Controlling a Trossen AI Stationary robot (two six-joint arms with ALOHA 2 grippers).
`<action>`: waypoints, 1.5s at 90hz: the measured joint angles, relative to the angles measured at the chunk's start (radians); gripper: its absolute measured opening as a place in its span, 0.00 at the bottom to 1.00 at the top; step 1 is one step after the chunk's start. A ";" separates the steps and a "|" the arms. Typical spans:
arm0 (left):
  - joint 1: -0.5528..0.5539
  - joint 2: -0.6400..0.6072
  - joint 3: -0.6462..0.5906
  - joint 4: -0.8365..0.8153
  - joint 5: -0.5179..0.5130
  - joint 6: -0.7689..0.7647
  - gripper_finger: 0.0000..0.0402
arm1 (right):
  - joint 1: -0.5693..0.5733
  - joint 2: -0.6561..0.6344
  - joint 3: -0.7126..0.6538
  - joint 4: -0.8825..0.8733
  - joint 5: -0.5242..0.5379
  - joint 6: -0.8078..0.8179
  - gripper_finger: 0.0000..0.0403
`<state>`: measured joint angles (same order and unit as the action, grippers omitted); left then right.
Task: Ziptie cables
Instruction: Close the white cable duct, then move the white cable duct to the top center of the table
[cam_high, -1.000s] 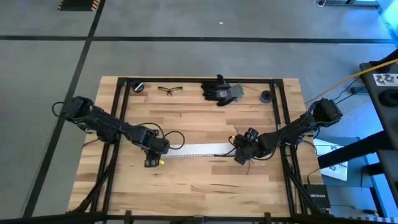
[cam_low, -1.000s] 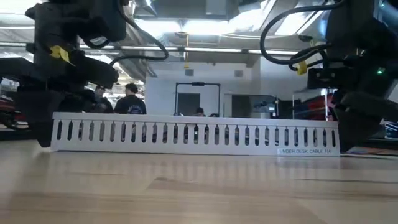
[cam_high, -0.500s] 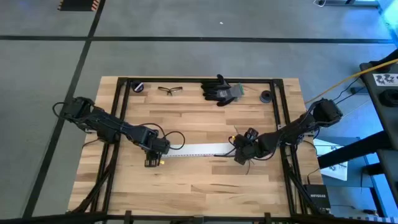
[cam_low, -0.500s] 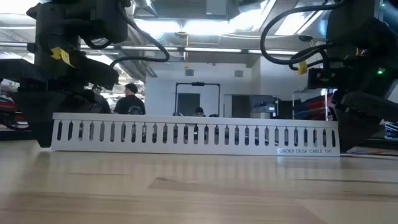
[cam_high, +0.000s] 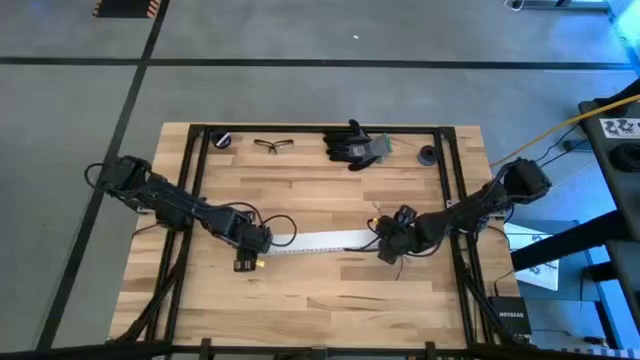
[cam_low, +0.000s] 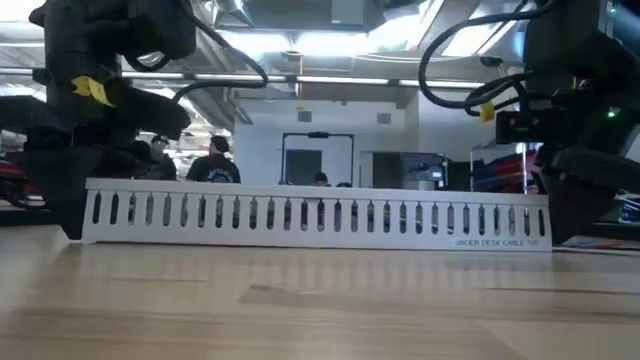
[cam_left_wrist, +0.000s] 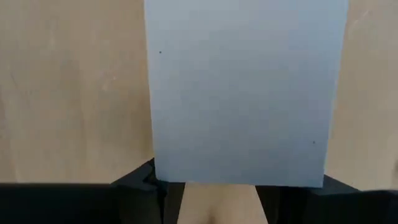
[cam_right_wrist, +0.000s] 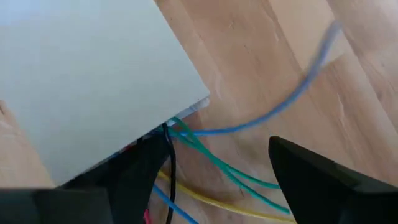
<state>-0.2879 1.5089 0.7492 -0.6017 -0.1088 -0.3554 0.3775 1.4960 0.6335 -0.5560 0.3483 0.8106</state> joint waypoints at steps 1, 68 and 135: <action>-0.001 0.000 0.002 -0.005 -0.002 -0.005 0.39 | 0.000 0.000 0.005 -0.011 -0.002 0.000 0.72; -0.132 -0.148 0.007 -0.211 -0.086 -0.096 0.39 | 0.013 -0.001 0.310 -0.432 -0.054 -0.086 0.72; -0.104 -0.212 -0.161 0.508 -0.254 0.098 0.39 | 0.115 0.063 0.239 0.053 0.029 -0.212 0.72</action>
<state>-0.3915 1.2970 0.5880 -0.0938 -0.3630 -0.2578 0.4920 1.5593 0.8722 -0.5027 0.3768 0.5986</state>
